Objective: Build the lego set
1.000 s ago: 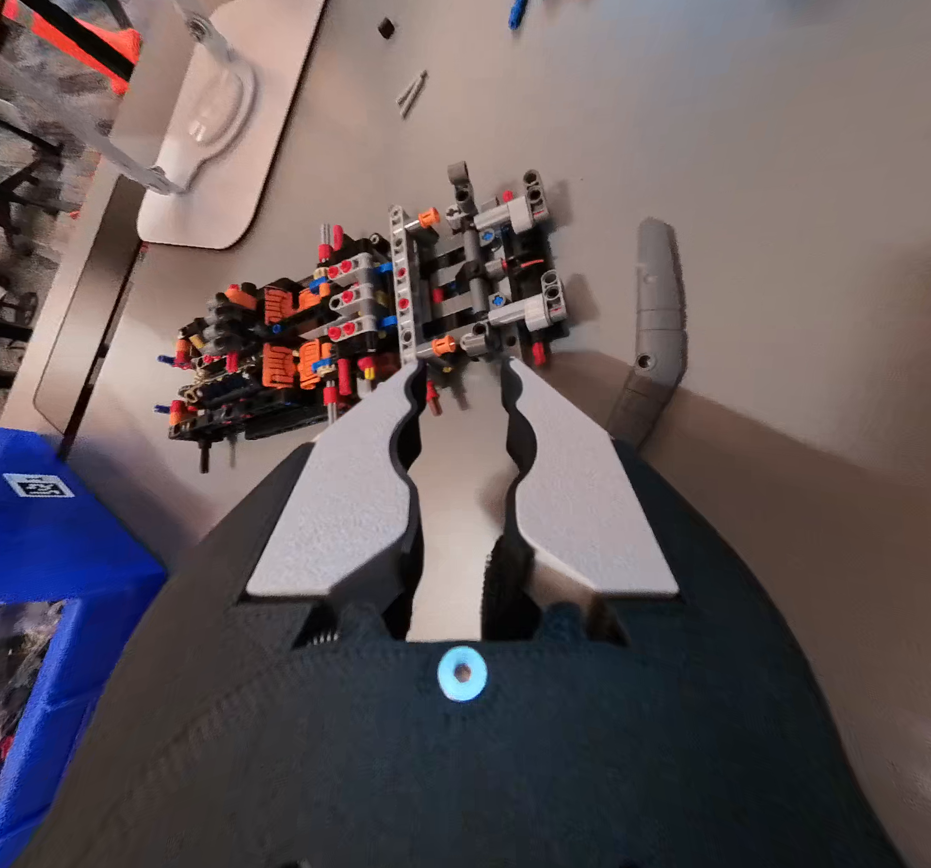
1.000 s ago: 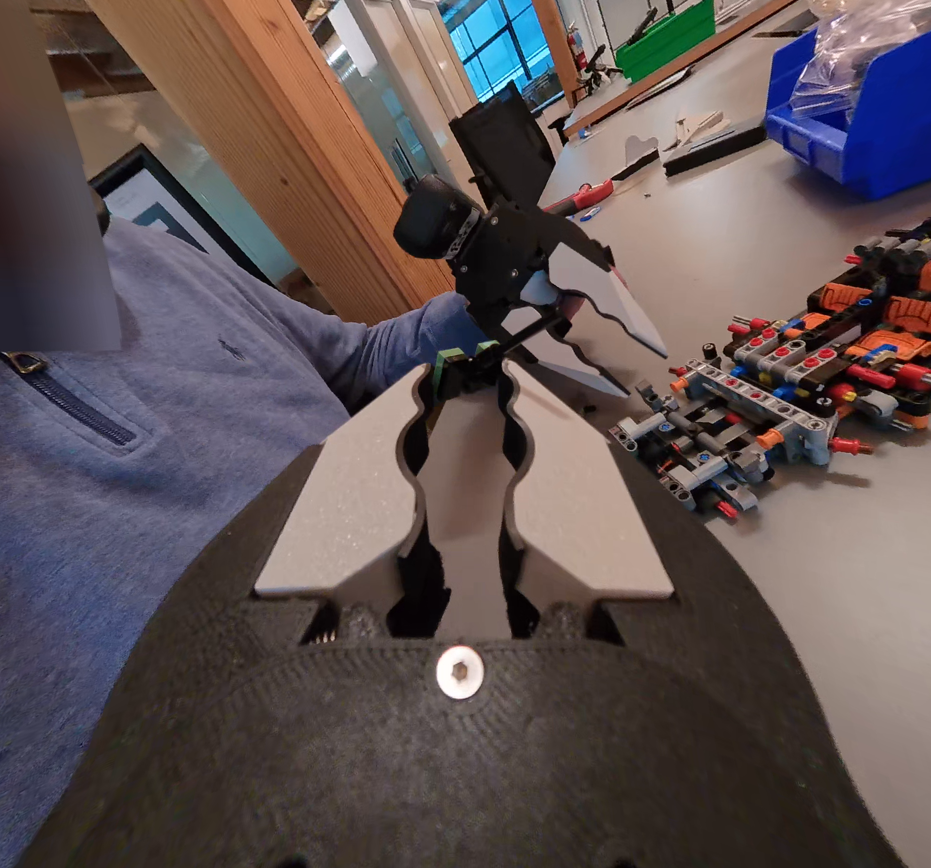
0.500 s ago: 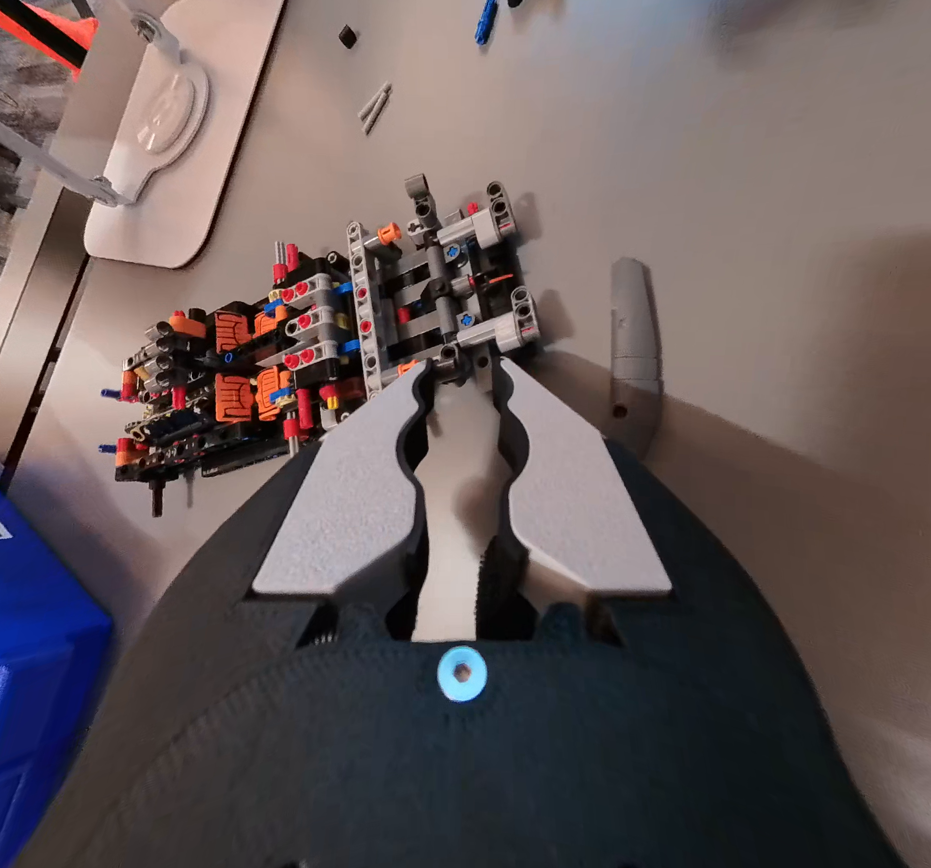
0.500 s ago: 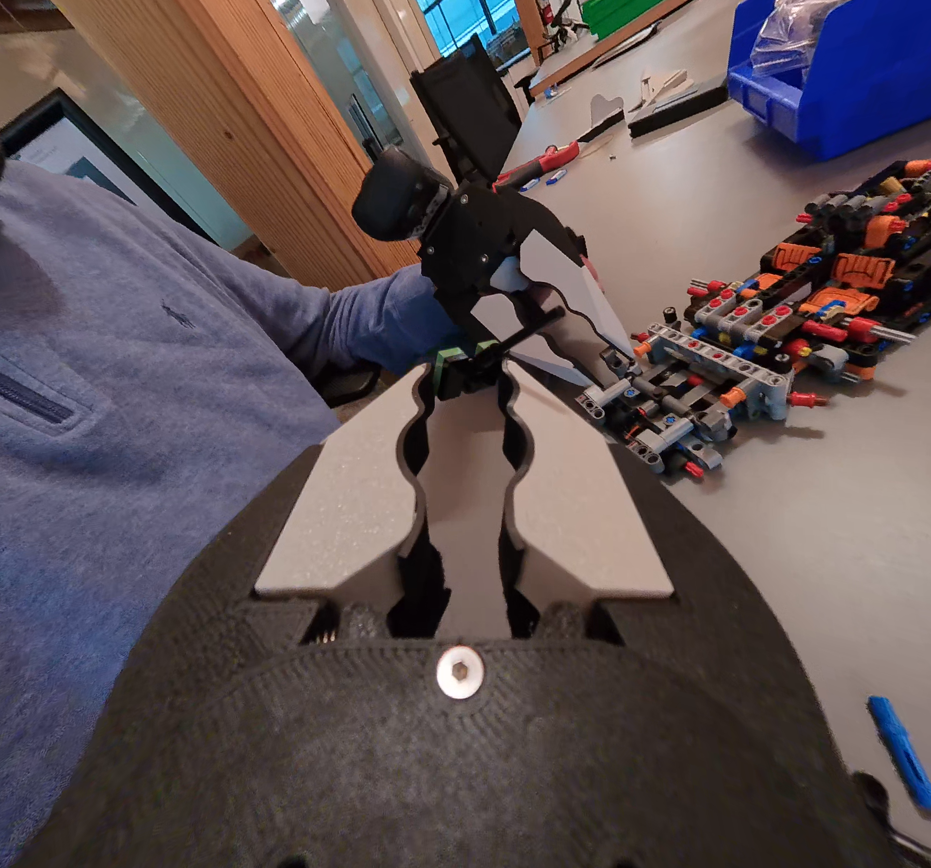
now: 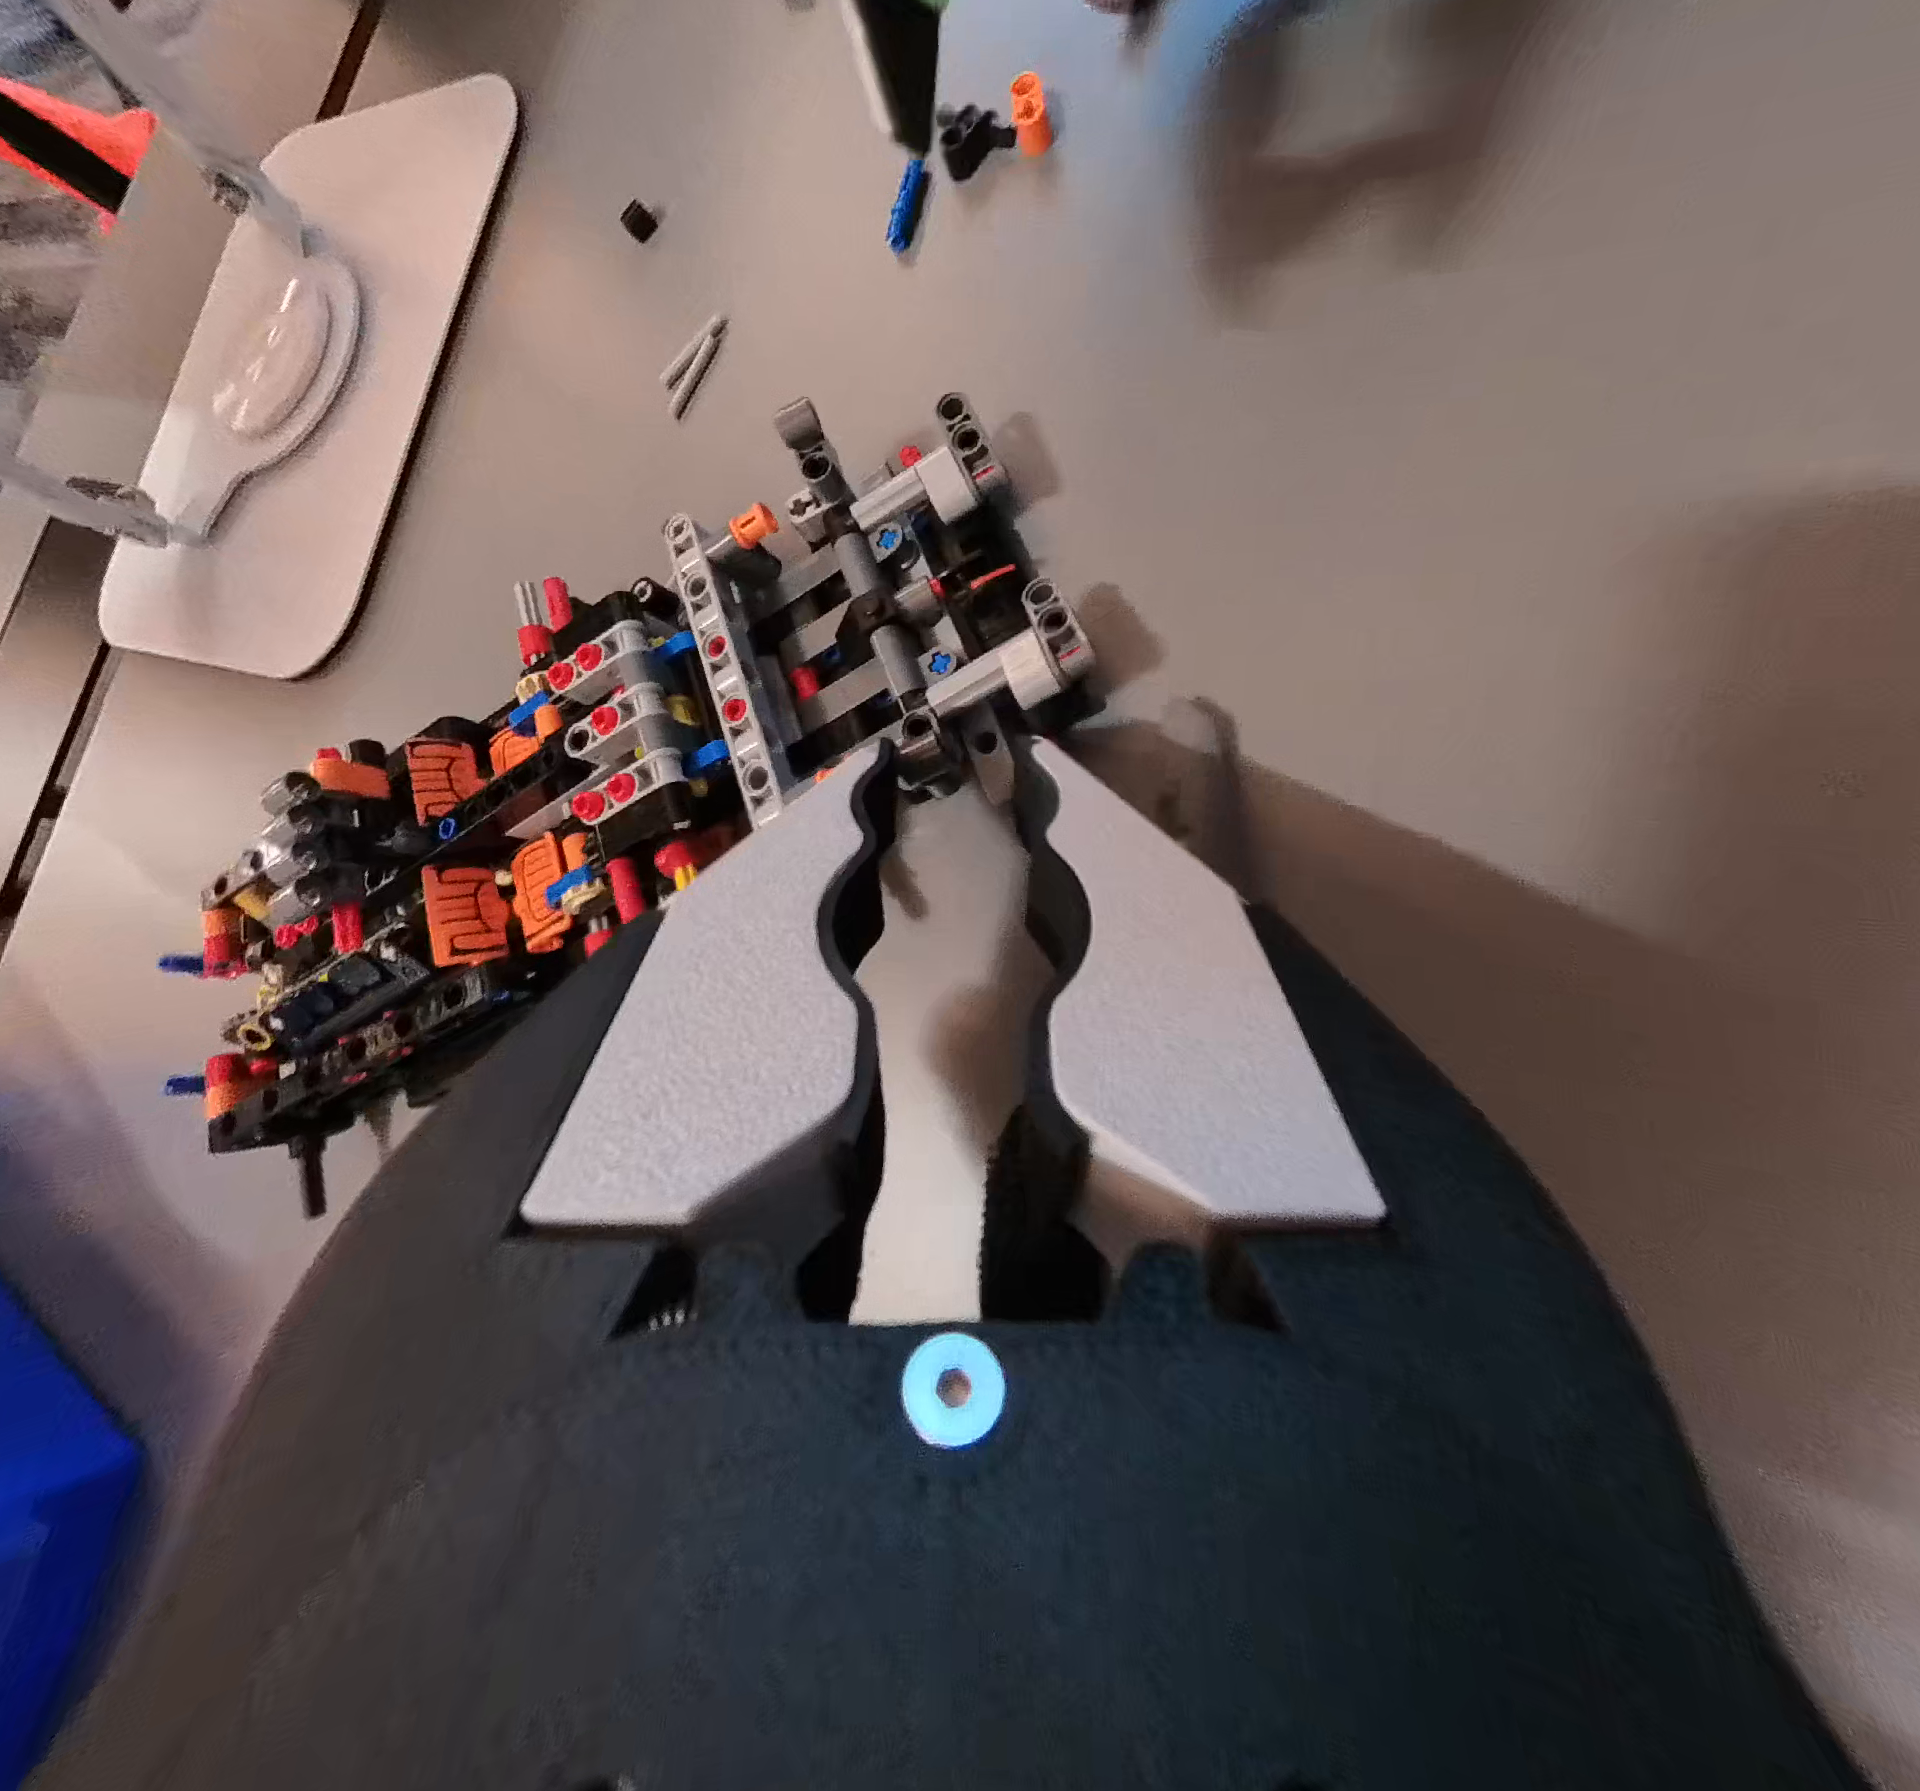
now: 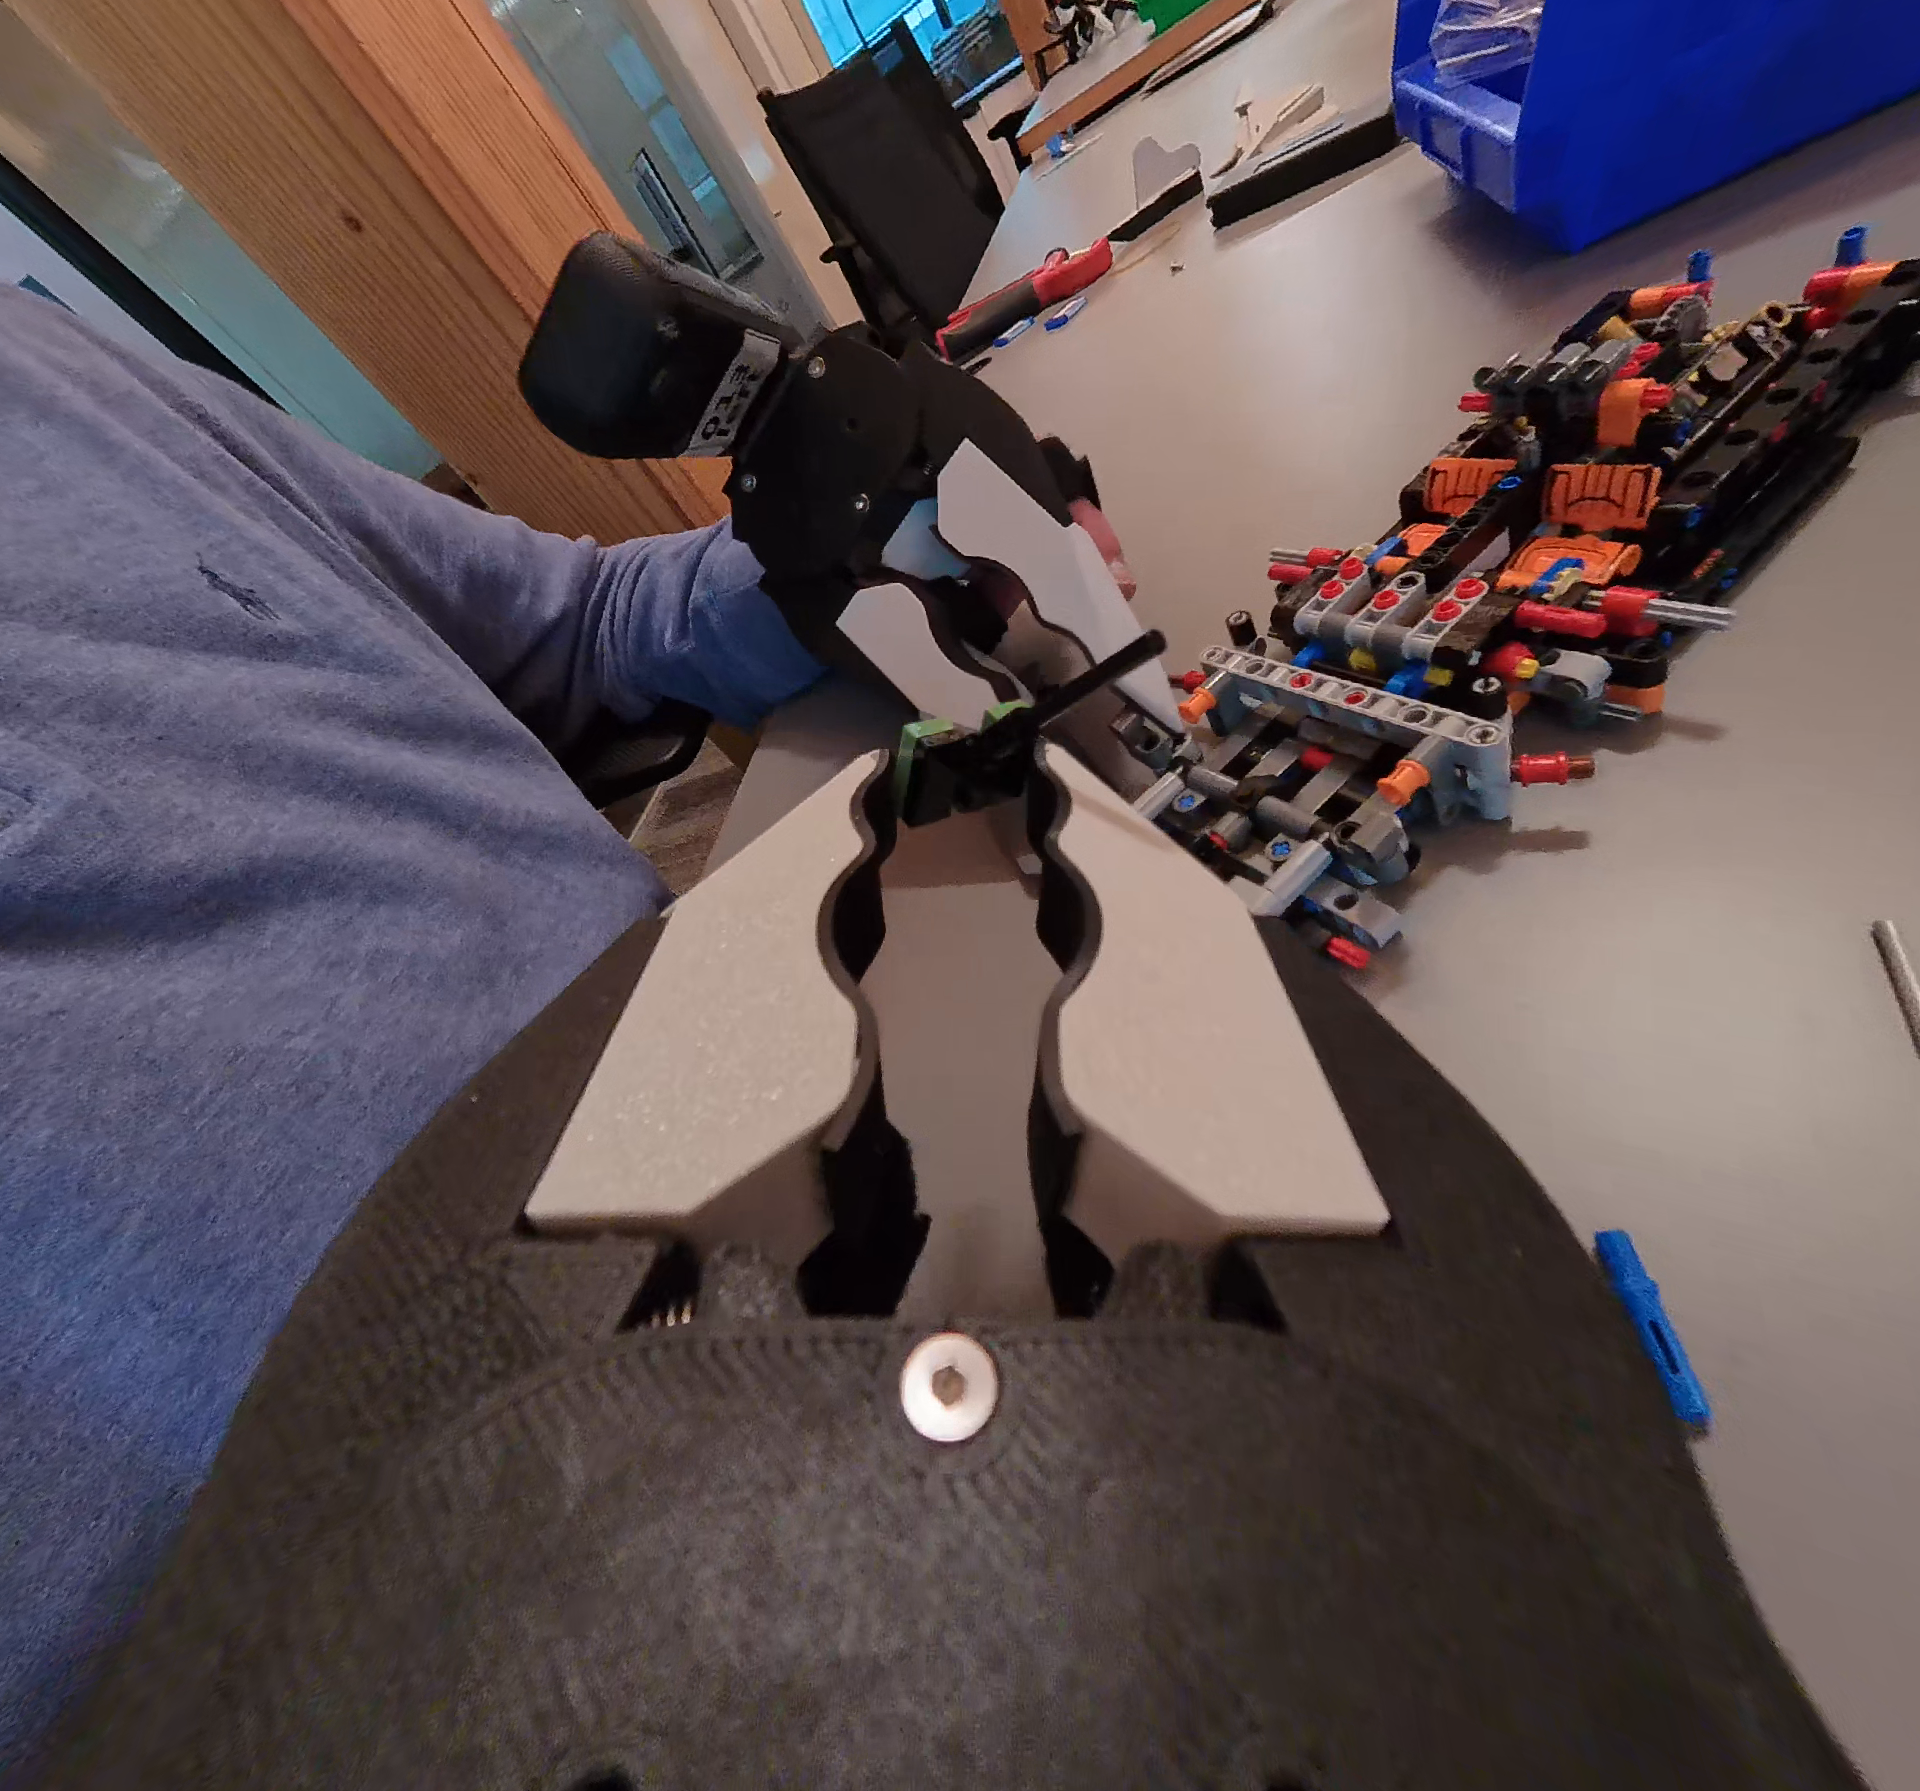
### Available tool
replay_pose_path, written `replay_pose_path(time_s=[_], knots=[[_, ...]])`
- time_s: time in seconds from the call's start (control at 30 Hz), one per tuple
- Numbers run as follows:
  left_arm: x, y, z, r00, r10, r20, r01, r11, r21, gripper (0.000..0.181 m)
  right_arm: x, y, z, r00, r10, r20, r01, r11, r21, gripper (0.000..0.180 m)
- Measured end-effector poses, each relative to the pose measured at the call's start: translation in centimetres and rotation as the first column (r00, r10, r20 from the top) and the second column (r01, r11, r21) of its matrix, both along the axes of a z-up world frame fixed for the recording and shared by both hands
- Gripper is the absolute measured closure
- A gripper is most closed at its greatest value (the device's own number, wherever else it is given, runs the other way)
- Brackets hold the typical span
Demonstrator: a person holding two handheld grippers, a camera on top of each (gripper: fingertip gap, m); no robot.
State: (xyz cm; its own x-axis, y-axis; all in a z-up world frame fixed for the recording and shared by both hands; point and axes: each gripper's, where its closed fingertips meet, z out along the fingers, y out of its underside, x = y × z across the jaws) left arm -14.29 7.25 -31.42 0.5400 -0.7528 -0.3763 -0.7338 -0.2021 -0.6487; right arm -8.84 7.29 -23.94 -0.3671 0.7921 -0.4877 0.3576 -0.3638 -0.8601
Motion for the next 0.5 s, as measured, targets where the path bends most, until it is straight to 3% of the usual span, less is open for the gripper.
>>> replay_pose_path(time_s=[0.03, 0.33, 0.5], knots=[[0.3, -0.1, 0.0, 1.0, -0.01, 0.002, 0.01, 1.0, 0.0, 0.16, 0.0, 0.0, -0.1, 1.0, 0.0, 0.0, 0.0, 1.0, -0.001, 0.157], [1.0, -0.4, 1.5, 0.993, -0.074, 0.091, 0.07, 0.996, 0.049, 0.159, 0.2, 0.8, -0.9, 1.0, -0.009, 0.003, 0.009, 1.0, -0.001, 0.157], [-0.6, 0.6, 3.5, 0.988, -0.035, 0.15, 0.016, 0.992, 0.124, 0.157, 0.2, 0.9, -0.9, 1.0, -0.012, -0.003, 0.012, 1.0, -0.005, 0.157]])
